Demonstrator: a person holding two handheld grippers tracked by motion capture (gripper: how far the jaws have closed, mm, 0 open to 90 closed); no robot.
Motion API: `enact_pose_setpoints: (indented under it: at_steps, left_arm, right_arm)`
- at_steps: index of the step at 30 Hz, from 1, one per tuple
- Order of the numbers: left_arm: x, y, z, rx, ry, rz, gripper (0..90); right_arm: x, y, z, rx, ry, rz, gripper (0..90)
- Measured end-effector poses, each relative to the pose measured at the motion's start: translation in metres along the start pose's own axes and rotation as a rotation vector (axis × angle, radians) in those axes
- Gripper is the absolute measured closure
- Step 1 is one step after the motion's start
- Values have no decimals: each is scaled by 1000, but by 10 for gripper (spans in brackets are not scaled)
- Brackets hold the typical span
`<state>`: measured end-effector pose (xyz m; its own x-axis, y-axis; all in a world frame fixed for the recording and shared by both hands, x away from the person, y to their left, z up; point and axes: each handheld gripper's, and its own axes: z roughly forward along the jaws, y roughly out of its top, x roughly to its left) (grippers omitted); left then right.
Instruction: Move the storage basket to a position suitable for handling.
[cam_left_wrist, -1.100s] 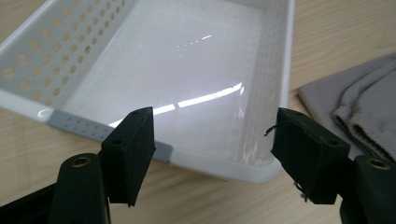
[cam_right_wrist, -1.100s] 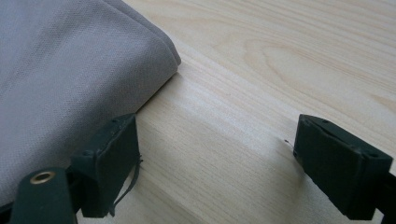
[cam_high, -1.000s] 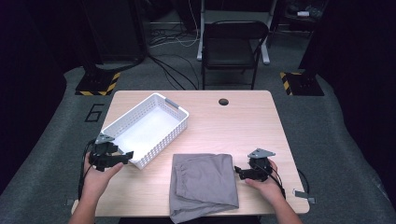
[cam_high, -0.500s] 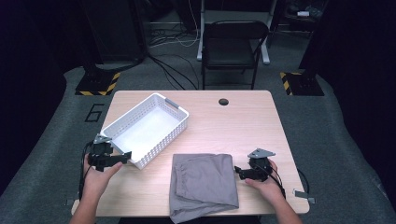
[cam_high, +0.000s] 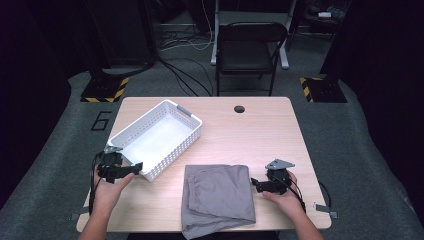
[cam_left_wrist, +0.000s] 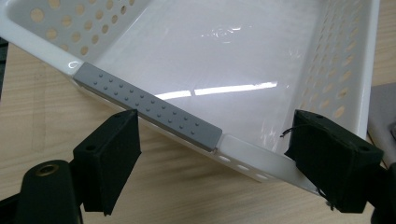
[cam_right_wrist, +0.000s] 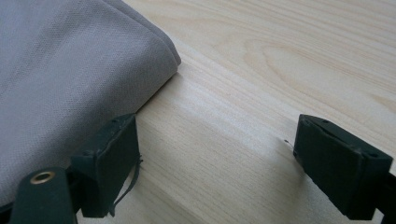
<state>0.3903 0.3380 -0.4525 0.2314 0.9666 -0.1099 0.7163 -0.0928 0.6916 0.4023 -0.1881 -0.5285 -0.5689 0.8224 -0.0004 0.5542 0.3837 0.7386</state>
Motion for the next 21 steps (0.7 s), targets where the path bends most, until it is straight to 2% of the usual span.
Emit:
enact_pose_setpoints:
  at_steps: [5, 7, 9, 13, 14, 21]
  left_arm:
    - [-4, -3, 1, -7, -3, -17, 159]
    - [-5, -3, 1, 7, -9, -24, 153]
    - [-5, -1, 4, 32, 2, -22, 149]
    - [-6, -1, 7, 23, 13, -46, 148]
    - [-5, -1, 6, 34, 12, -36, 148]
    - [-6, 3, 13, 28, 46, -22, 156]
  right_arm:
    - [0, 0, 0, 1, 0, 0, 136]
    - [0, 0, 0, 1, -2, -4, 136]
    - [0, 0, 0, -1, 0, 0, 135]
    - [0, 0, 0, 0, 0, -1, 135]
    - [0, 0, 0, 0, 0, -1, 135]
    - [0, 0, 0, -1, -3, -2, 135]
